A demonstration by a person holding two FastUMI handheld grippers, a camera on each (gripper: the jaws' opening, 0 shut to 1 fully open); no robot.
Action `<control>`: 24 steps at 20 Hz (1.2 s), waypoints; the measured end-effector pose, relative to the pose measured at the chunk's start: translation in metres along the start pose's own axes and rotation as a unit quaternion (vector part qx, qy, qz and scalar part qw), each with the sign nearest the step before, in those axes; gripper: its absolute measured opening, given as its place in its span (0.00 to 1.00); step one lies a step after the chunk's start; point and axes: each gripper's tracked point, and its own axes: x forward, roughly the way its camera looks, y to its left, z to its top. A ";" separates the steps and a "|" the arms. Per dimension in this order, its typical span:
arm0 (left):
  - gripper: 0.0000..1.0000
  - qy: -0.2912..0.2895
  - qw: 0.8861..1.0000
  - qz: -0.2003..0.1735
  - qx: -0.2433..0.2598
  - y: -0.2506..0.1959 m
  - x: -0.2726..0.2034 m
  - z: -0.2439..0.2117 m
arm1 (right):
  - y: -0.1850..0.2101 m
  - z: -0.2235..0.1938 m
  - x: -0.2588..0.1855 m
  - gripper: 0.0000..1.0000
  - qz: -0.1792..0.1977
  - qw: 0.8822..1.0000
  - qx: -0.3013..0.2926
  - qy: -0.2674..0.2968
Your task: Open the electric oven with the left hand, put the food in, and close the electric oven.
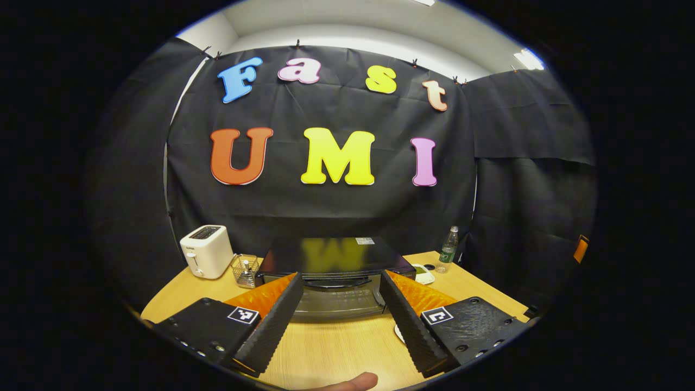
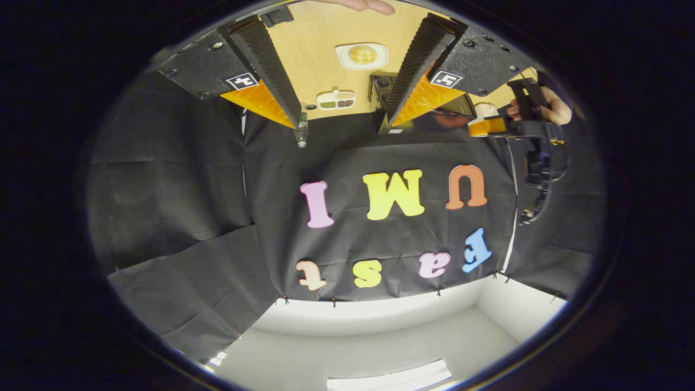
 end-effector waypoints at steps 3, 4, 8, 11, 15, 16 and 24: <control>0.93 0.034 0.999 0.019 -0.004 0.010 0.049 -0.014 | -0.005 -0.003 0.000 0.96 -0.006 1.000 -0.006 0.002; 0.94 0.039 0.999 0.028 0.004 0.015 0.062 -0.017 | -0.005 -0.003 -0.001 0.96 -0.006 1.000 -0.009 0.001; 0.94 0.046 0.998 0.043 0.020 0.028 0.107 -0.031 | -0.003 -0.009 0.000 0.96 0.001 1.000 -0.021 0.002; 0.93 0.066 0.998 0.025 0.005 0.023 0.124 -0.047 | -0.003 -0.013 0.003 0.96 0.005 1.000 -0.023 0.004; 0.95 0.076 0.996 0.039 0.008 0.028 0.134 -0.054 | -0.004 -0.016 0.006 0.96 0.006 1.000 -0.021 0.008; 0.95 0.080 0.996 0.044 0.009 0.027 0.133 -0.055 | -0.004 -0.017 0.006 0.96 0.006 1.000 -0.022 0.008; 1.00 0.102 0.992 0.063 0.029 0.016 0.110 -0.065 | 0.001 -0.018 0.003 0.96 0.014 0.999 -0.028 0.011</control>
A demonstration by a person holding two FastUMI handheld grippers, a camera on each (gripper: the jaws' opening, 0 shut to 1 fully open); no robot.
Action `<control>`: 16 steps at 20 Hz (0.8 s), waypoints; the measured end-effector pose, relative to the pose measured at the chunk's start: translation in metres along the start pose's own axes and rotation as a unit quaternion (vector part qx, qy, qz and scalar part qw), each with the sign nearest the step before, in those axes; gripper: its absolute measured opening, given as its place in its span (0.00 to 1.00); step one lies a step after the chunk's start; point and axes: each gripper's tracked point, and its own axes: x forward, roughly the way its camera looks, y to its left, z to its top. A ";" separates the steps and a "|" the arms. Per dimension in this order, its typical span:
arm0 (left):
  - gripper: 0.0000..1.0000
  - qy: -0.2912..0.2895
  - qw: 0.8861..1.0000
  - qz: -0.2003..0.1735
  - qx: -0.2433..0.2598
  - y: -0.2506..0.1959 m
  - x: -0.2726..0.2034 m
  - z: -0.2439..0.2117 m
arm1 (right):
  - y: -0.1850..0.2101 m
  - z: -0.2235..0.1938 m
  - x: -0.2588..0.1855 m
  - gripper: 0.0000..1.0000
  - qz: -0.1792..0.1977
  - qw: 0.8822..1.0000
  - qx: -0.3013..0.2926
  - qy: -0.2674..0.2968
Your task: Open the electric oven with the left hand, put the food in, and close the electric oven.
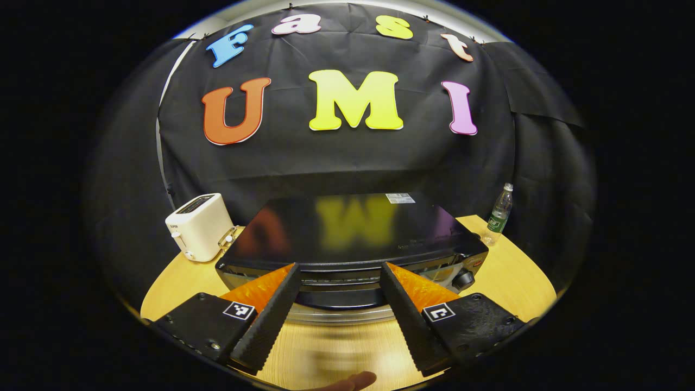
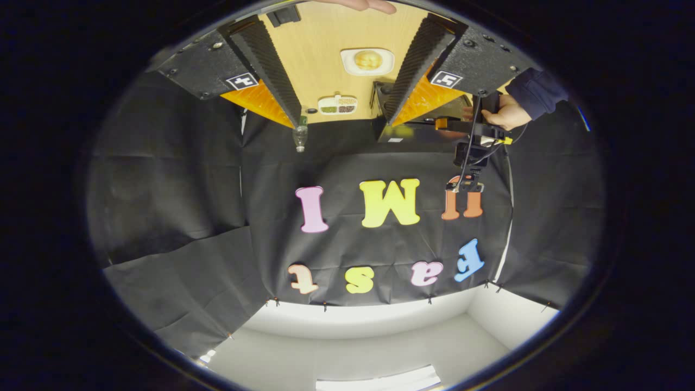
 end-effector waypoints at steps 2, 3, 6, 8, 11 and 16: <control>0.98 0.002 1.000 0.000 0.000 -0.001 -0.010 -0.006 | 0.000 0.000 -0.001 0.96 0.000 1.000 -0.003 0.000; 0.97 -0.002 1.000 0.000 -0.002 -0.001 -0.014 -0.008 | -0.001 -0.001 -0.002 0.96 -0.001 1.000 -0.004 0.001; 0.97 -0.004 1.000 -0.004 -0.012 -0.003 -0.025 -0.021 | -0.005 0.001 -0.003 0.96 -0.007 1.000 0.006 -0.009; 0.97 -0.004 1.000 -0.004 -0.013 -0.004 -0.035 -0.026 | -0.008 -0.004 -0.002 0.96 -0.011 1.000 0.009 -0.008; 0.97 -0.004 1.000 -0.005 -0.012 -0.006 -0.047 -0.039 | -0.007 -0.010 0.000 0.96 -0.008 1.000 0.016 0.000; 0.96 -0.015 1.000 -0.015 -0.011 -0.008 -0.065 -0.065 | -0.003 -0.019 0.004 0.96 -0.004 1.000 0.010 0.009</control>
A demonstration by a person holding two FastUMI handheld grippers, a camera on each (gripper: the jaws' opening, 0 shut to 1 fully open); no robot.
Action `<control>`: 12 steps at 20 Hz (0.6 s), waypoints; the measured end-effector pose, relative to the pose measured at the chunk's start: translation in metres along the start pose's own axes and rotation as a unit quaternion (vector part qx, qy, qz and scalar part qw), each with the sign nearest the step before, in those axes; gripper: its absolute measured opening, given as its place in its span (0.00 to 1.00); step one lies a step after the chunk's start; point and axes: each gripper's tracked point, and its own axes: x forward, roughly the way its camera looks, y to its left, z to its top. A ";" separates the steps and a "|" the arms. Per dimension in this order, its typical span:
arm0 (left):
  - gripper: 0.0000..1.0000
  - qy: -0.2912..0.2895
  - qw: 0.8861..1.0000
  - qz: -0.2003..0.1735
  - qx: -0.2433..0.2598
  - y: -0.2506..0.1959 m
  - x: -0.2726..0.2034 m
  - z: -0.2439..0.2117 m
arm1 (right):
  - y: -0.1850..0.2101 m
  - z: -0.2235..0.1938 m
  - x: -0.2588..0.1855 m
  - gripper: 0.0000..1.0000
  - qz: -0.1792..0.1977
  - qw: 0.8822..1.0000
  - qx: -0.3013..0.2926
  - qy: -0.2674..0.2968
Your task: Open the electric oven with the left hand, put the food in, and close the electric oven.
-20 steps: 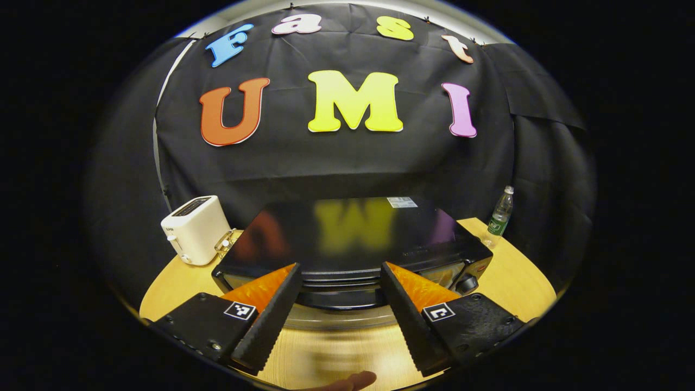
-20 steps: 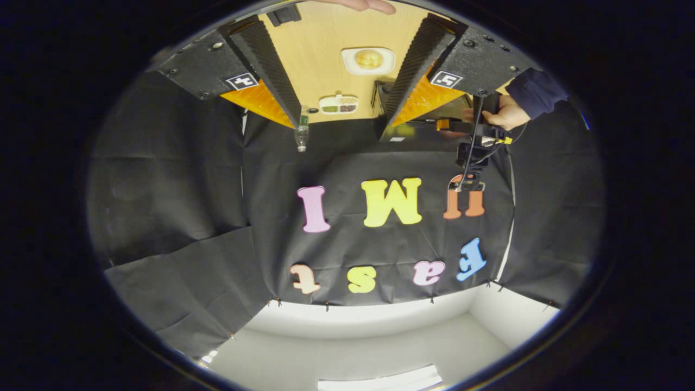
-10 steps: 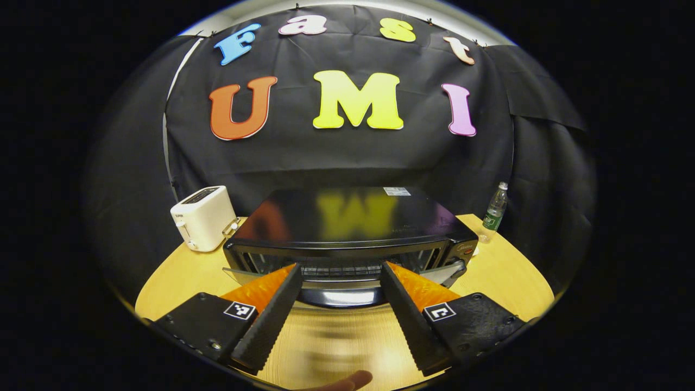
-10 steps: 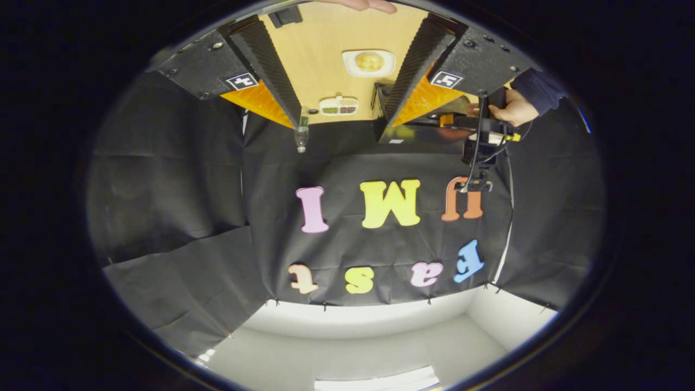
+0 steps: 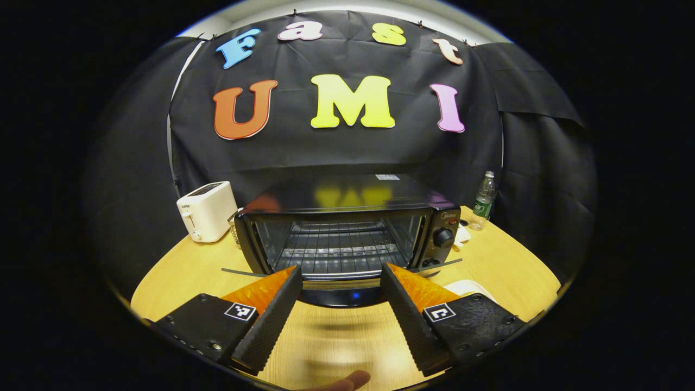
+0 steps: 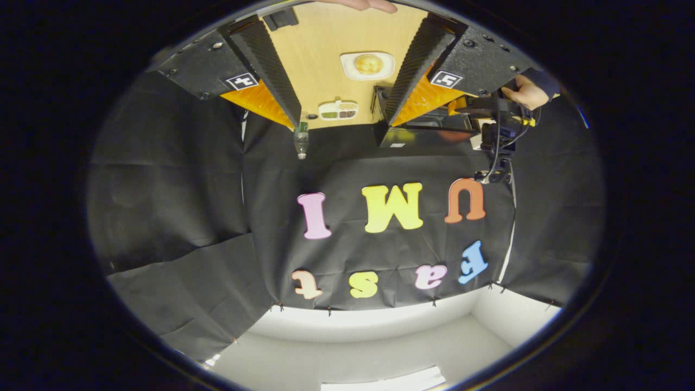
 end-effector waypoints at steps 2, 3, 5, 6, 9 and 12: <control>0.96 -0.006 1.000 -0.002 0.002 -0.001 -0.006 -0.008 | 0.000 -0.006 0.002 0.96 0.001 1.000 -0.005 0.007; 0.96 -0.011 1.000 -0.002 0.003 -0.002 -0.008 -0.013 | 0.000 -0.008 0.003 0.96 0.000 1.000 -0.006 0.010; 0.96 -0.017 1.000 0.000 0.000 -0.002 -0.012 -0.024 | -0.001 -0.010 0.004 0.96 -0.002 1.000 -0.008 0.012; 0.96 -0.013 1.000 0.001 -0.002 -0.002 -0.016 -0.031 | -0.001 -0.012 0.005 0.96 -0.003 1.000 -0.008 0.014; 0.96 -0.010 1.000 0.001 -0.009 -0.002 -0.021 -0.047 | 0.000 -0.013 0.006 0.96 -0.003 1.000 -0.008 0.016; 0.96 -0.008 1.000 0.001 -0.003 -0.003 -0.025 -0.061 | 0.001 -0.018 0.009 0.96 -0.002 1.000 -0.012 0.021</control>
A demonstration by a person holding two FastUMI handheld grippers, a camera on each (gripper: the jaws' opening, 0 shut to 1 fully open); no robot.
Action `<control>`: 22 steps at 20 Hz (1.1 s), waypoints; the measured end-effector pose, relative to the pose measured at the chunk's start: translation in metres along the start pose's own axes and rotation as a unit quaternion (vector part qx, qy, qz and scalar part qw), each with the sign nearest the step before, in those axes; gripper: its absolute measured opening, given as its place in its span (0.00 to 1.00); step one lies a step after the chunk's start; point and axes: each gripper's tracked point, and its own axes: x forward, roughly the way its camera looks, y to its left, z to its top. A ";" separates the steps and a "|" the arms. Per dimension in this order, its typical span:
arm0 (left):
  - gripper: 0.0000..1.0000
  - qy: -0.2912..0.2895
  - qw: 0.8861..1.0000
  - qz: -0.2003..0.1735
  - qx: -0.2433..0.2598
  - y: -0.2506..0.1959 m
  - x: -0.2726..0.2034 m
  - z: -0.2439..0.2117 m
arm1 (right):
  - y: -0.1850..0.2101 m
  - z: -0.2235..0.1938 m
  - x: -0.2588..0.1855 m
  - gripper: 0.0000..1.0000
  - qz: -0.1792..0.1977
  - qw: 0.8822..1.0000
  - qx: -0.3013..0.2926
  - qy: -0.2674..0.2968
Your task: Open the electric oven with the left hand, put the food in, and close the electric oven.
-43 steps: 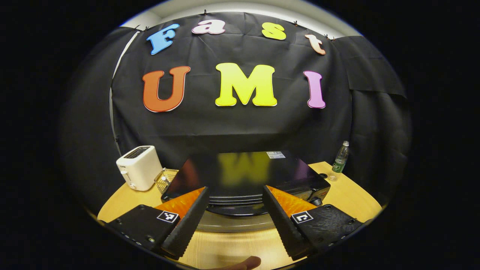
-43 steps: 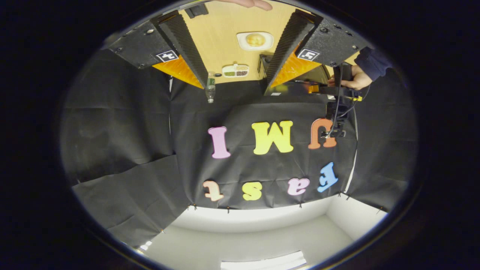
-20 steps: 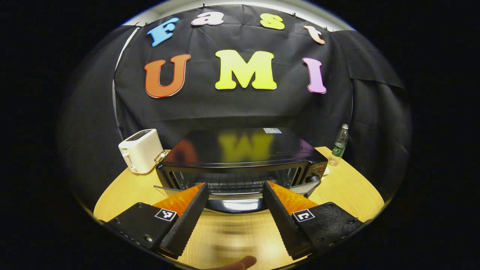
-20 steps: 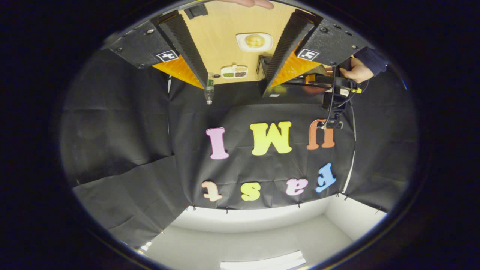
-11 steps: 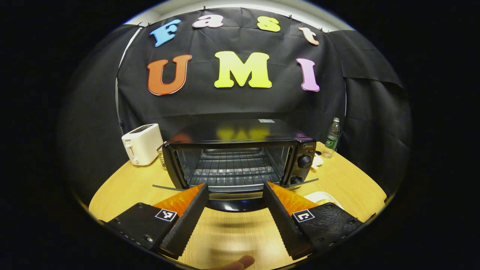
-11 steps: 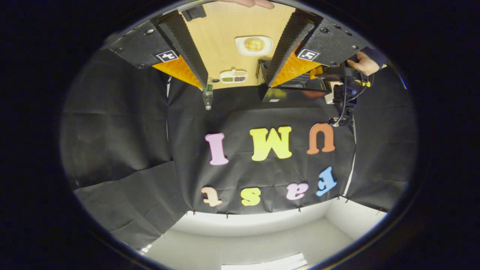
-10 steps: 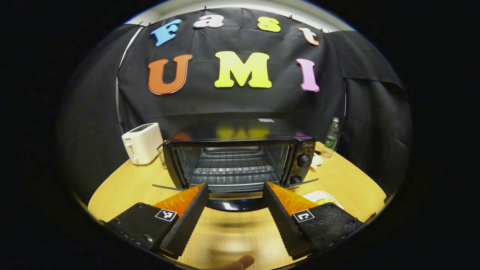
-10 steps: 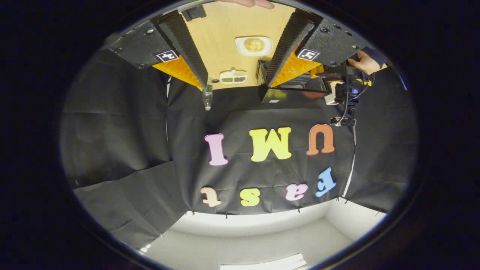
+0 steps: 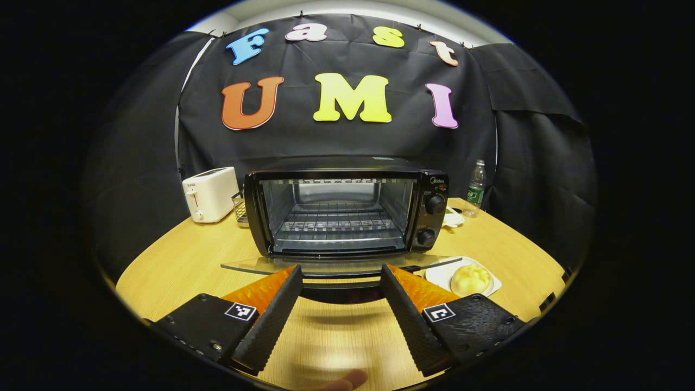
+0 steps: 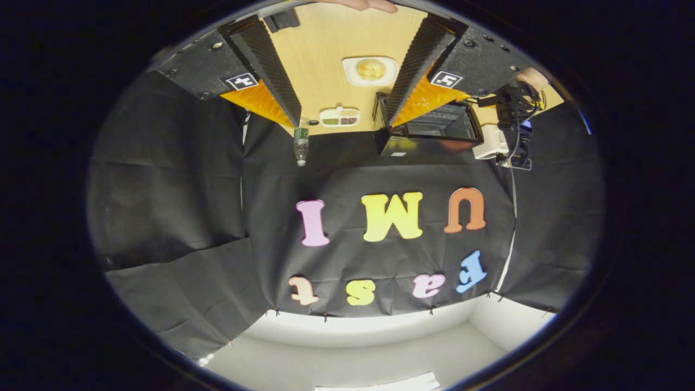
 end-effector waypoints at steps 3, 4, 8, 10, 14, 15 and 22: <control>0.96 0.013 1.000 0.008 0.002 -0.001 -0.003 -0.017 | 0.004 -0.006 0.004 0.96 0.002 1.000 -0.003 0.009; 0.96 0.017 1.000 0.011 0.003 -0.001 -0.003 -0.023 | 0.004 -0.009 0.005 0.96 0.002 1.000 -0.005 0.013; 0.85 0.028 1.000 0.013 -0.005 -0.001 -0.004 -0.040 | 0.005 -0.013 0.008 0.96 0.002 1.000 -0.007 0.018; 0.86 0.045 0.999 0.012 -0.018 -0.001 -0.004 -0.053 | 0.007 -0.016 0.011 0.97 0.002 1.000 -0.009 0.023; 0.94 0.076 0.997 0.004 -0.028 -0.004 0.001 -0.078 | 0.009 -0.023 0.015 0.97 0.003 0.999 -0.016 0.031; 0.94 0.062 0.998 0.001 -0.028 -0.004 -0.001 -0.073 | 0.009 -0.025 0.018 0.97 0.003 0.999 -0.017 0.032; 0.93 -0.006 0.999 0.002 -0.050 0.020 -0.043 -0.008 | 0.020 -0.060 0.049 0.97 0.006 0.997 -0.015 0.071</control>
